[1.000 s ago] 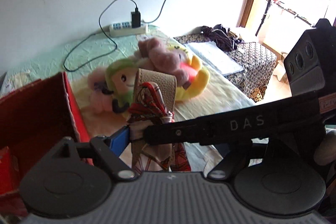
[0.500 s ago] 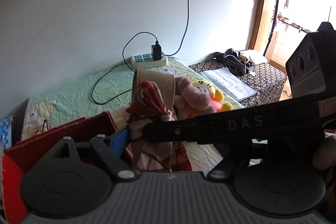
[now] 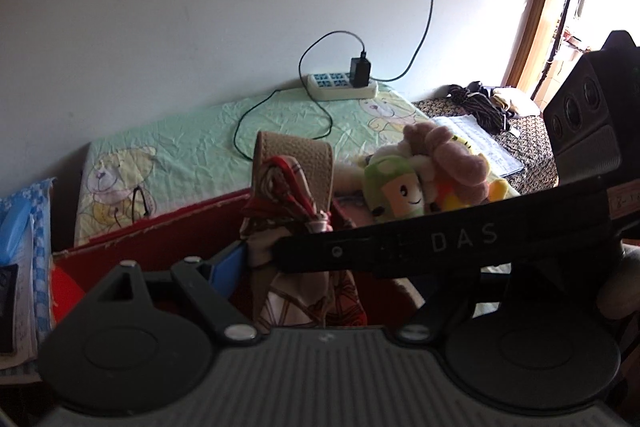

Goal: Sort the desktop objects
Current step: 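Lift and carry the scarf-tied strap with the right tool over the red box, then lower the strap into the red box and open the right tool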

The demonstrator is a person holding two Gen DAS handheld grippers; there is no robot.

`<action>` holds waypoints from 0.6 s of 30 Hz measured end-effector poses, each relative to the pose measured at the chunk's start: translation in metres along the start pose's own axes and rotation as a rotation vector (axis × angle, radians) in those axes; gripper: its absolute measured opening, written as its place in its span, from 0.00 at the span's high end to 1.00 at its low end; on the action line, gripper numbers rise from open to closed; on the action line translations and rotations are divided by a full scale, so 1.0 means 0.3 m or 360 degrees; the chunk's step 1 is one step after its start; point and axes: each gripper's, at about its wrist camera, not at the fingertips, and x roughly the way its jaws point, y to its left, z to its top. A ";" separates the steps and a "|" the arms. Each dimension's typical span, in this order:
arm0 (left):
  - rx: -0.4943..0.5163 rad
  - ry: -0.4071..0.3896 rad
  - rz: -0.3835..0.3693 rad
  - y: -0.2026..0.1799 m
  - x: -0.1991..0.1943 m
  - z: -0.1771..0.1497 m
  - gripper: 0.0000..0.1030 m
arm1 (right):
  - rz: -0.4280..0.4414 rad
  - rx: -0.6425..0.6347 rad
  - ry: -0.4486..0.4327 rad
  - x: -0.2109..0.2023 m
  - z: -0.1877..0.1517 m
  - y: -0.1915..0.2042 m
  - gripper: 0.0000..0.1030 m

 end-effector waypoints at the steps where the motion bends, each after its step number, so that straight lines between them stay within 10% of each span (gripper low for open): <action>1: -0.0018 0.0031 0.0004 0.026 0.014 -0.005 0.19 | -0.0012 0.0005 0.0054 0.032 0.003 0.006 0.69; 18: -0.0289 0.0462 -0.0053 0.289 0.266 -0.096 0.24 | -0.0263 0.0046 0.0799 0.467 -0.008 -0.056 0.83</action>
